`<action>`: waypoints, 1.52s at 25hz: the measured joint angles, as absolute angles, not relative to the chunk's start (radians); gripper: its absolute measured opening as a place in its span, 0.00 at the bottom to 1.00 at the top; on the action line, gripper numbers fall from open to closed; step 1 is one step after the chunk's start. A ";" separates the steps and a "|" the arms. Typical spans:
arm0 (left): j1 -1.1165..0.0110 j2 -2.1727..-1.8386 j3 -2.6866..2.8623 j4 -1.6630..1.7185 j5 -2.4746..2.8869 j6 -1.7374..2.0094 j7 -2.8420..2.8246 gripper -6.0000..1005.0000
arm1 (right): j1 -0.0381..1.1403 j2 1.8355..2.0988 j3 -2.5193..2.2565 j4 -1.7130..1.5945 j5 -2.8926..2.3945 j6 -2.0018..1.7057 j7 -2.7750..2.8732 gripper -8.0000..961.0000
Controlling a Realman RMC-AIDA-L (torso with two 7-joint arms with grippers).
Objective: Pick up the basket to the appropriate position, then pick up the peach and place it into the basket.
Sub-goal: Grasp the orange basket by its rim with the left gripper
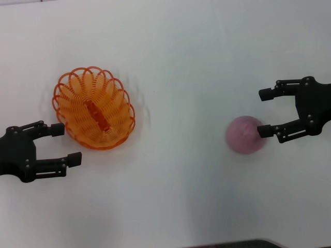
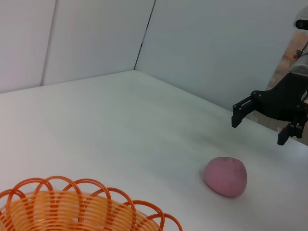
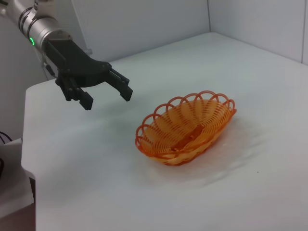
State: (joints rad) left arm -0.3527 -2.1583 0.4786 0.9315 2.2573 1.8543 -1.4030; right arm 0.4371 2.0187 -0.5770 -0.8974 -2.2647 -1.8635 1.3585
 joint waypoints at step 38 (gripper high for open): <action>-0.598 -2.085 0.610 1.288 2.286 1.892 -2.038 0.85 | 0.451 2.022 -0.573 -0.897 -2.264 -1.852 1.352 0.98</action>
State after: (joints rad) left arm -0.5977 -2.0847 0.6102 1.2879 2.2861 1.8925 -2.0379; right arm 0.4515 2.0223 -0.5730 -0.8973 -2.2642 -1.8525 1.3521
